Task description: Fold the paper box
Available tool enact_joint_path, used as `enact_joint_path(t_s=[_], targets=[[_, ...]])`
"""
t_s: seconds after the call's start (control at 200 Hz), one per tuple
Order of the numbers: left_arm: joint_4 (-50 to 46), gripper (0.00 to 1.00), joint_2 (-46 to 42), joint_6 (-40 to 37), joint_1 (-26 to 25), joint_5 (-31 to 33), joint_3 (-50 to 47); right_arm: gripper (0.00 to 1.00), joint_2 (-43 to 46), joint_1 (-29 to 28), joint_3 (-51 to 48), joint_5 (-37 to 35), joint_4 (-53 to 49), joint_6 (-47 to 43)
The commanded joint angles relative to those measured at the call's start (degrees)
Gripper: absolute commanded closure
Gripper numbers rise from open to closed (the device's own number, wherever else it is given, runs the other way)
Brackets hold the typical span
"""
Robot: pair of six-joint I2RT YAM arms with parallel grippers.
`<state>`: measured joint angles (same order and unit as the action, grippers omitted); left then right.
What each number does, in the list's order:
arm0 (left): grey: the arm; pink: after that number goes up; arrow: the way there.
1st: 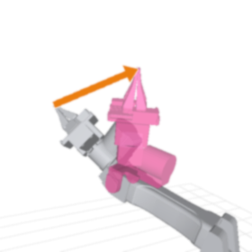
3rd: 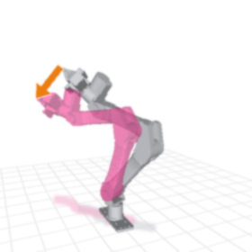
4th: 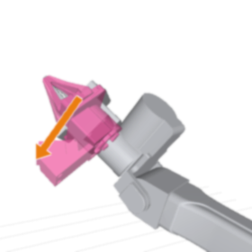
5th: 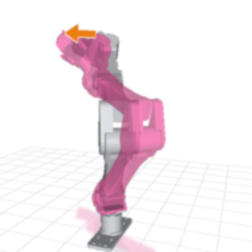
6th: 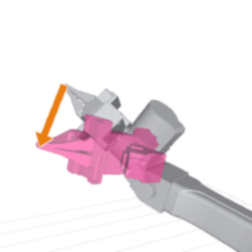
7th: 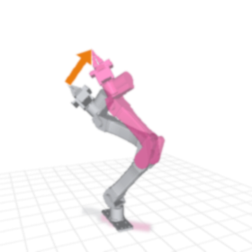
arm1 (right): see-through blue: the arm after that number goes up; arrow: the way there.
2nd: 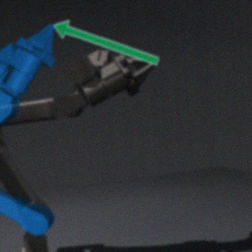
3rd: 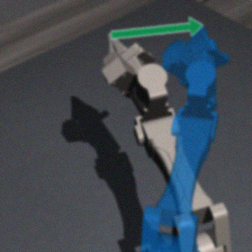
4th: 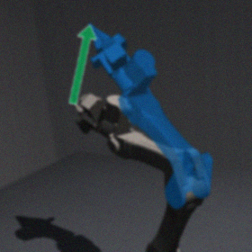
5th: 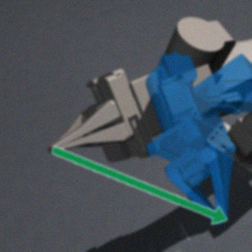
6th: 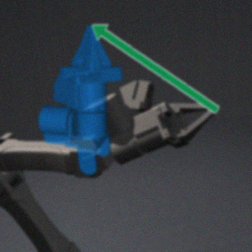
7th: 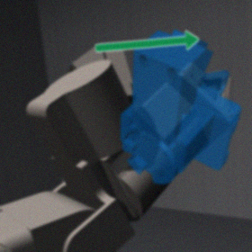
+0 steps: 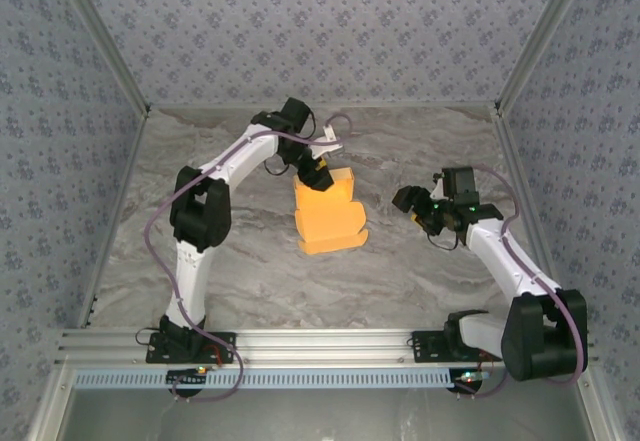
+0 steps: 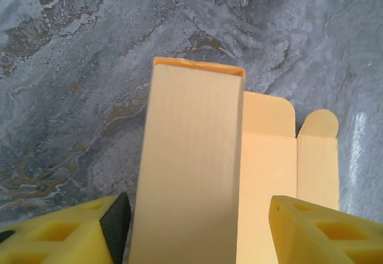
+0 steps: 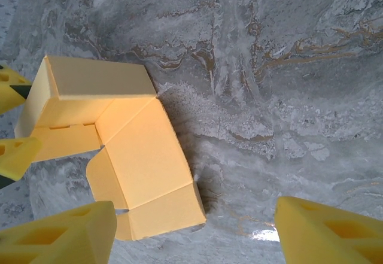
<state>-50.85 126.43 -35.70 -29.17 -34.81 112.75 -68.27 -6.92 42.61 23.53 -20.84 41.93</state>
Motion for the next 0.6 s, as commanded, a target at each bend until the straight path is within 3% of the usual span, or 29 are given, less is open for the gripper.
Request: enact_joint_path(t_s=[0.0,0.27,0.34,0.595], targets=[[-0.8,0.38,0.5,-0.6,-0.5,-2.7,-1.9,0.27,-0.8,0.6,2.1,1.2,-0.9,-1.1],[1.9,0.44,0.8,0.0,-1.2,2.9,-4.5,0.28,-1.2,0.6,1.5,1.0,-0.2,-0.7],[3.4,0.53,0.0,0.4,-1.3,3.6,-5.1,0.28,-1.1,0.6,1.5,0.8,-0.4,-0.8],[8.9,0.62,-3.5,8.9,-0.9,0.4,-7.6,0.28,-0.9,0.6,1.3,0.9,0.2,0.1]])
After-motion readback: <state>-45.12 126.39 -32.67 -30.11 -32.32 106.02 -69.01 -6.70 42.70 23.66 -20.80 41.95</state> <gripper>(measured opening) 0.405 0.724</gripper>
